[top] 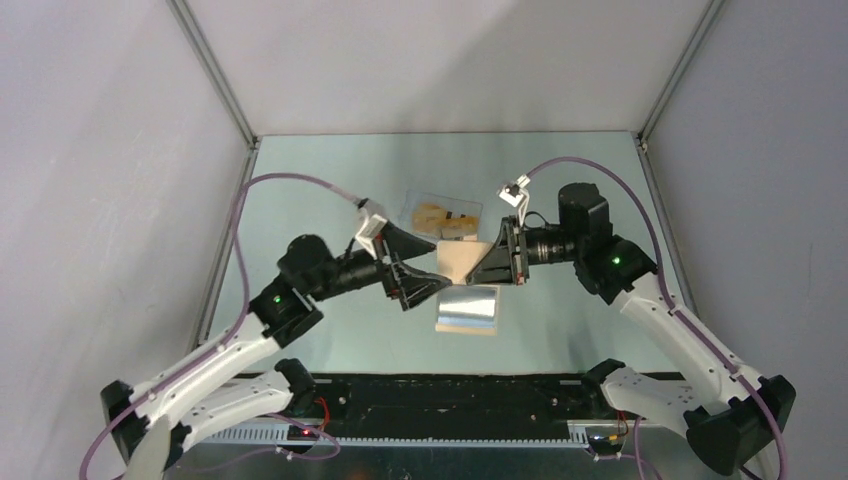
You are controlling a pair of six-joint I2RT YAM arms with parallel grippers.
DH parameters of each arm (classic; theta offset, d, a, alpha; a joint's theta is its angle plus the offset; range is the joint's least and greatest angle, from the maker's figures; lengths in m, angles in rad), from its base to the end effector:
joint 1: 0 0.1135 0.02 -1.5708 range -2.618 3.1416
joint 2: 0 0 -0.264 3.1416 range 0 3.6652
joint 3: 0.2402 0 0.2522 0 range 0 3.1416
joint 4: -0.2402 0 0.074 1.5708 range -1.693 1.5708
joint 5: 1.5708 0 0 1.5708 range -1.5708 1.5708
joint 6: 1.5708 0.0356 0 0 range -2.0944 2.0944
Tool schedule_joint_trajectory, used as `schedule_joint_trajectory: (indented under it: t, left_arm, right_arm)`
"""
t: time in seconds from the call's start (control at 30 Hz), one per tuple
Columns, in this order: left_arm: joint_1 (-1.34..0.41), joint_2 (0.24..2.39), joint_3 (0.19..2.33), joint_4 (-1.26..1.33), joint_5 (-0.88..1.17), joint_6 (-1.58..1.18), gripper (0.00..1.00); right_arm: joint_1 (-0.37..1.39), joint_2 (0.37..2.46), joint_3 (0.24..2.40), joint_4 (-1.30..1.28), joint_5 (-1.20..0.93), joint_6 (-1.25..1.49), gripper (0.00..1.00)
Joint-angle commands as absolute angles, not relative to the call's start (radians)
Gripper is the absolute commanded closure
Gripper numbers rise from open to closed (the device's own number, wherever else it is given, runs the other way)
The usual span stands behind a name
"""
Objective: Put the credit cards into the card holder
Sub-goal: Turn over the card holder.
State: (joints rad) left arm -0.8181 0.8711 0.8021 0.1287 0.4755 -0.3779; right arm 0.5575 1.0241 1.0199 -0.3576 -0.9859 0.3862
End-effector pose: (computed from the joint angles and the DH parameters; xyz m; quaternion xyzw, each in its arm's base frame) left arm 0.1275 -0.1600 0.3647 0.3128 0.6129 -0.5317 0.4937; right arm 0.1672 0.1392 0.3648 -0.3300 0.6992 0.5744 0.2690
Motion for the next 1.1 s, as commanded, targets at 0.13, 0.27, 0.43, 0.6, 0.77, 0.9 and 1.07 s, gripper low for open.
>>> schedule_joint_trajectory:
  t: [0.13,0.27,0.43,0.6,0.77,0.9,1.07]
  left_arm:
    - [-0.786,0.673,0.671,0.078,0.154,-0.528,0.00]
    - [-0.738,0.696,0.676,0.015,0.274,-0.577,0.00]
    - [-0.710,0.790,0.701,0.006,0.407,-0.629,0.02]
    - [-0.710,0.861,0.739,0.006,0.502,-0.628,0.09]
    - [-0.710,0.862,0.745,0.008,0.532,-0.629,0.13]
    - [-0.710,0.826,0.736,0.006,0.500,-0.613,0.14]
    - [-0.710,0.823,0.745,-0.063,0.492,-0.593,0.18]
  right_arm:
    - [0.456,1.051,1.027,-0.225,-1.133,0.574,1.00]
    - [0.434,1.061,1.027,-0.186,-1.160,0.637,1.00]
    - [0.426,1.073,1.026,-0.172,-1.166,0.669,1.00]
    - [0.415,1.076,1.027,-0.188,-1.150,0.670,1.00]
    - [0.409,1.080,1.027,-0.222,-1.137,0.649,1.00]
    - [0.403,1.091,1.026,-0.255,-1.125,0.615,1.00]
    - [0.399,1.099,1.026,-0.260,-1.124,0.606,1.00]
